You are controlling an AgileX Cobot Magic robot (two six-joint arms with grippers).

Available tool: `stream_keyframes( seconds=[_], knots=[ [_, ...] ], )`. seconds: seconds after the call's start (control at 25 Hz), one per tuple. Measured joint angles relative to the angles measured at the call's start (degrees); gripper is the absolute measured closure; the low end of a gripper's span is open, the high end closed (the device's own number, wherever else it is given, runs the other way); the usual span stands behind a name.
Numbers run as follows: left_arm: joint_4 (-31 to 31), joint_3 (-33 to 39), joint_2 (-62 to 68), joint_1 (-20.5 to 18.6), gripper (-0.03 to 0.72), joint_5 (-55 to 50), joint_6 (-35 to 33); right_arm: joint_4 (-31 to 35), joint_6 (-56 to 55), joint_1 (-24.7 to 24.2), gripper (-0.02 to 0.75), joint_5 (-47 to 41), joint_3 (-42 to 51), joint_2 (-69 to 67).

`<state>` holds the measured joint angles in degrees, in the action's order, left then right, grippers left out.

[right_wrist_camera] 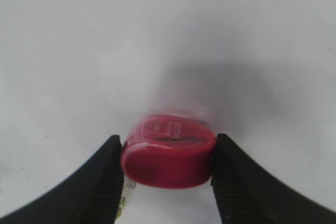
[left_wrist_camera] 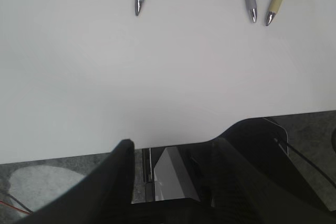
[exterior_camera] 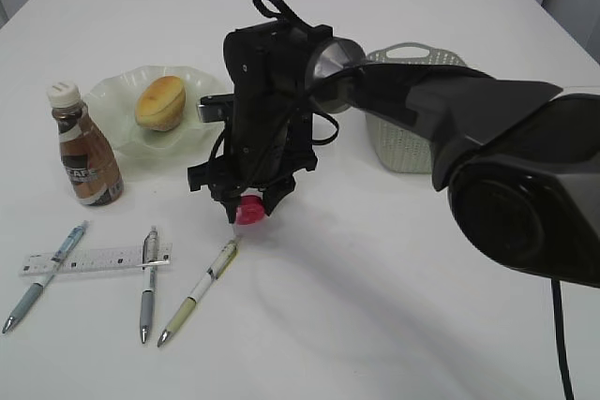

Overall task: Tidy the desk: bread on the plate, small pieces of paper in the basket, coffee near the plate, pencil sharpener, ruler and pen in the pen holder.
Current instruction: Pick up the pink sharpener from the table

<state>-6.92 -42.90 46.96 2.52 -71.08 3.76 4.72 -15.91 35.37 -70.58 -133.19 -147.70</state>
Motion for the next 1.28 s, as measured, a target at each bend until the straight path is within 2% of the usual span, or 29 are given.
stream_keyframes(
  seconds=[0.24,0.52,0.84,1.08,1.28],
  knots=[
    [-0.24,0.00,0.00,0.00,0.345,0.00,0.00,0.04,0.00,0.00,0.369,0.17,-0.54,-0.34],
    [-0.23,0.00,0.00,0.00,0.345,0.00,0.00,-0.57,0.00,-1.10,0.372,0.17,-1.42,-0.69],
    [-0.23,0.00,0.00,0.00,0.345,0.00,0.00,-1.44,0.00,0.17,0.372,0.17,-4.84,-1.36],
    [-0.23,0.00,0.00,0.00,0.345,0.00,0.00,-1.44,0.31,0.17,0.372,0.17,-4.84,-1.36],
    [-0.35,0.00,0.00,0.00,0.345,0.00,0.00,-4.12,0.82,0.17,0.372,0.17,-3.14,0.24]
  ],
)
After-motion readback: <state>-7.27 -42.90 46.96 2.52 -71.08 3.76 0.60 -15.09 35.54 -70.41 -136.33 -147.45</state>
